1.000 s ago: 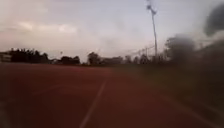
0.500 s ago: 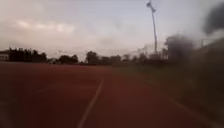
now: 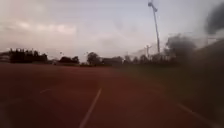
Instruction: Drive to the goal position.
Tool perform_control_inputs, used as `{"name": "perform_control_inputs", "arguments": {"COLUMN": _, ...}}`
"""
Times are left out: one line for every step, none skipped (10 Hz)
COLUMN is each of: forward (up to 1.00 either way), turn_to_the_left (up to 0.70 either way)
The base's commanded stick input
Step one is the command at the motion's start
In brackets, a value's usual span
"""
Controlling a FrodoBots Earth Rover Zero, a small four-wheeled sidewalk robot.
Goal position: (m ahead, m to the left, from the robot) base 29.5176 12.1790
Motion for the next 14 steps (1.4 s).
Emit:
{"name": "perform_control_inputs", "arguments": {"forward": 0.70, "turn_to_the_left": 0.00}}
{"name": "perform_control_inputs", "arguments": {"forward": 0.70, "turn_to_the_left": 0.00}}
{"name": "perform_control_inputs", "arguments": {"forward": 0.70, "turn_to_the_left": 0.00}}
{"name": "perform_control_inputs", "arguments": {"forward": 0.70, "turn_to_the_left": 0.00}}
{"name": "perform_control_inputs", "arguments": {"forward": 0.70, "turn_to_the_left": -0.02}}
{"name": "perform_control_inputs", "arguments": {"forward": 0.70, "turn_to_the_left": -0.35}}
{"name": "perform_control_inputs", "arguments": {"forward": 0.70, "turn_to_the_left": -0.34}}
{"name": "perform_control_inputs", "arguments": {"forward": 0.70, "turn_to_the_left": -0.12}}
{"name": "perform_control_inputs", "arguments": {"forward": 0.70, "turn_to_the_left": 0.01}}
{"name": "perform_control_inputs", "arguments": {"forward": 0.70, "turn_to_the_left": 0.00}}
{"name": "perform_control_inputs", "arguments": {"forward": 0.70, "turn_to_the_left": 0.00}}
{"name": "perform_control_inputs", "arguments": {"forward": 0.70, "turn_to_the_left": 0.00}}
{"name": "perform_control_inputs", "arguments": {"forward": 0.70, "turn_to_the_left": 0.00}}
{"name": "perform_control_inputs", "arguments": {"forward": 0.70, "turn_to_the_left": 0.00}}
